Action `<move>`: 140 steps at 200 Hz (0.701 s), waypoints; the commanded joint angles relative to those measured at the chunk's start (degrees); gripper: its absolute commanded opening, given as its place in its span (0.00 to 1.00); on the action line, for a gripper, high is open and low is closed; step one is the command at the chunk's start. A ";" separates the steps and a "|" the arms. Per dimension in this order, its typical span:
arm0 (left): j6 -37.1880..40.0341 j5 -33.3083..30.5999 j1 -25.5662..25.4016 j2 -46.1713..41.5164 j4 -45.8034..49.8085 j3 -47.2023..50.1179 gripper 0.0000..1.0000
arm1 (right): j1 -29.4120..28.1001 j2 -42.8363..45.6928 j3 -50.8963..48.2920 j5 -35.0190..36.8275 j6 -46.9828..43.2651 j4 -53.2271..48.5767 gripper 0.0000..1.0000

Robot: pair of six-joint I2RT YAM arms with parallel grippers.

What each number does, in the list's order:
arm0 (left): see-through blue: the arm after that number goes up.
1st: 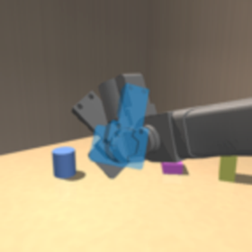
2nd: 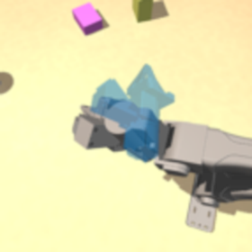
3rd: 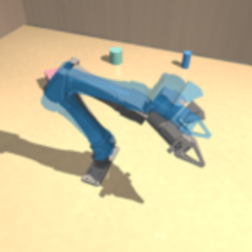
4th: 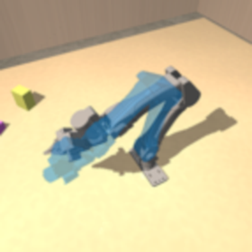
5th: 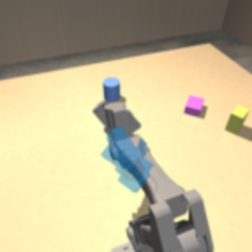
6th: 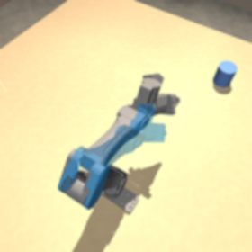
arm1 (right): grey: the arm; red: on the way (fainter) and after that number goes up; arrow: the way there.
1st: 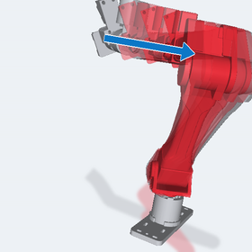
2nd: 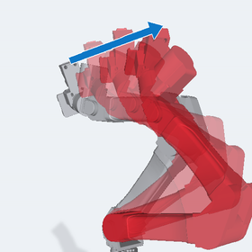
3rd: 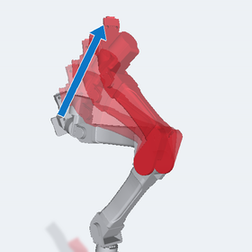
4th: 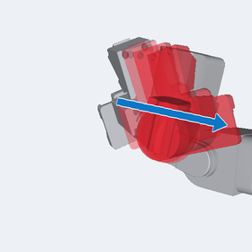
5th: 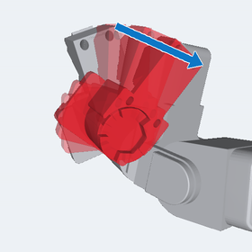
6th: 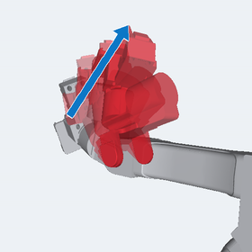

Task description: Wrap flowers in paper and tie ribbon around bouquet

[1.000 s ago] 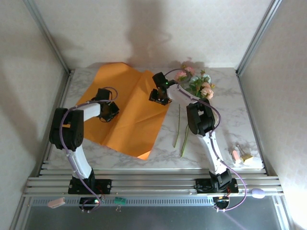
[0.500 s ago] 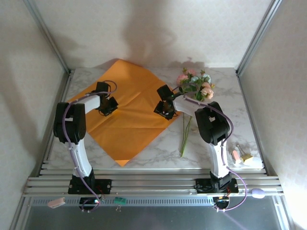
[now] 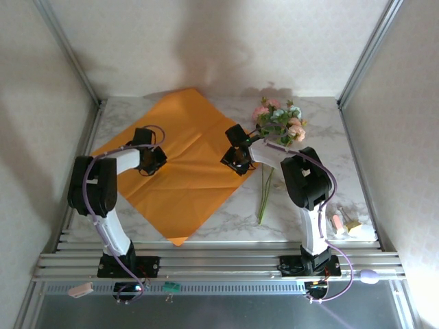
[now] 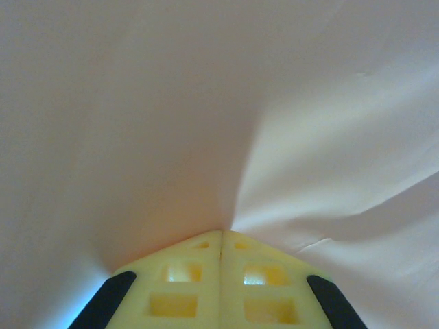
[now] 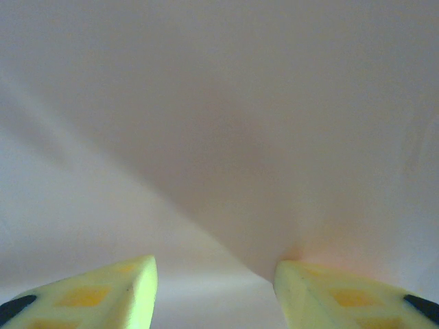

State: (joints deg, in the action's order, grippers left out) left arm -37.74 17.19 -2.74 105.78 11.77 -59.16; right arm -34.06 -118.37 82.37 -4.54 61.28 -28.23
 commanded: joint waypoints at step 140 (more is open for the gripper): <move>-6.45 -6.38 -9.75 -1.28 11.52 -8.46 0.00 | 13.77 5.39 6.02 15.01 -23.31 -15.30 0.49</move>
State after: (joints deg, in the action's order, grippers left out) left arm -40.01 6.13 -11.05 104.86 24.49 -69.34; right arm -22.35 -107.57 85.69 7.88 45.87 -40.58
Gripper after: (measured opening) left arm 0.014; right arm 0.513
